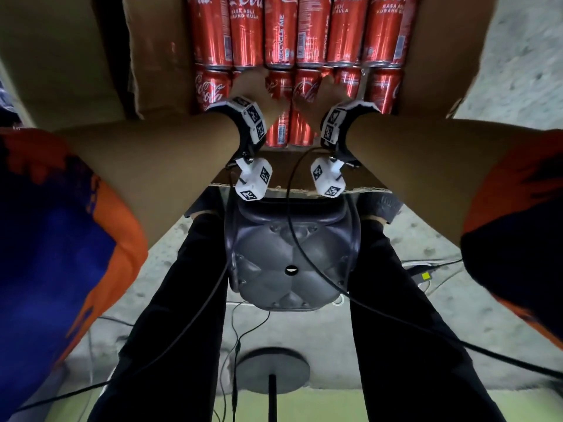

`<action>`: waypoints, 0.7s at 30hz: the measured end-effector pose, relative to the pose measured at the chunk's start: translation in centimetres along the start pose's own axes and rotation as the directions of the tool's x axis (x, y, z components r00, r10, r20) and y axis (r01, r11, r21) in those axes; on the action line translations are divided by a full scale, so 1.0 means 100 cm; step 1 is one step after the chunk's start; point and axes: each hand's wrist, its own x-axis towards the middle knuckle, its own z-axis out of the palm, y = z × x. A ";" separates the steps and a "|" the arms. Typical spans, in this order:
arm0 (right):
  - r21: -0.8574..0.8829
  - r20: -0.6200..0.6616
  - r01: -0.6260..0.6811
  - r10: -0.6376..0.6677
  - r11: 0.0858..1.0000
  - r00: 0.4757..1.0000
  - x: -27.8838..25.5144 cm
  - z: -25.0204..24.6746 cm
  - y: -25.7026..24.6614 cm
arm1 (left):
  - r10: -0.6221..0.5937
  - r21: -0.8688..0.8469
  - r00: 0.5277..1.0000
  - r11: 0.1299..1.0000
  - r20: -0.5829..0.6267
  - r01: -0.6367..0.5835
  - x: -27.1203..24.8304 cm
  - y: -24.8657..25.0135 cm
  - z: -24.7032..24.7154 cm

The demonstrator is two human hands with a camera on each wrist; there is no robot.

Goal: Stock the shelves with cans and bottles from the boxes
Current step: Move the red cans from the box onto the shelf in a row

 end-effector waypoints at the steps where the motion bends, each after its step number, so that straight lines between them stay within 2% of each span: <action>1: 0.040 -0.002 -0.053 0.053 0.998 0.999 0.003 0.004 -0.003 | 0.011 -0.017 1.000 1.000 -0.009 -0.012 0.002 0.000 0.001; 7: 0.261 -0.004 -0.217 0.225 0.941 0.974 0.011 0.009 -0.005 | 0.090 0.076 0.996 0.993 -0.027 -0.087 0.015 -0.004 0.011; 11: 0.395 -0.002 -0.215 0.234 0.893 0.972 -0.002 0.001 0.006 | 0.068 0.082 0.995 0.995 -0.077 -0.062 0.017 -0.001 0.015; 14: 0.397 0.000 -0.235 0.256 0.887 0.967 -0.009 -0.008 0.014 | 0.051 0.133 0.997 0.990 -0.062 -0.042 0.018 0.004 0.019; 19: 0.364 -0.073 -0.183 0.224 0.913 0.972 -0.001 -0.023 0.043 | -0.009 0.173 1.000 0.985 -0.022 0.013 0.019 0.016 0.022; 21: 0.360 -0.042 -0.220 0.251 0.906 0.967 0.005 -0.029 0.049 | -0.015 0.204 1.000 0.979 -0.028 0.020 0.019 0.020 0.023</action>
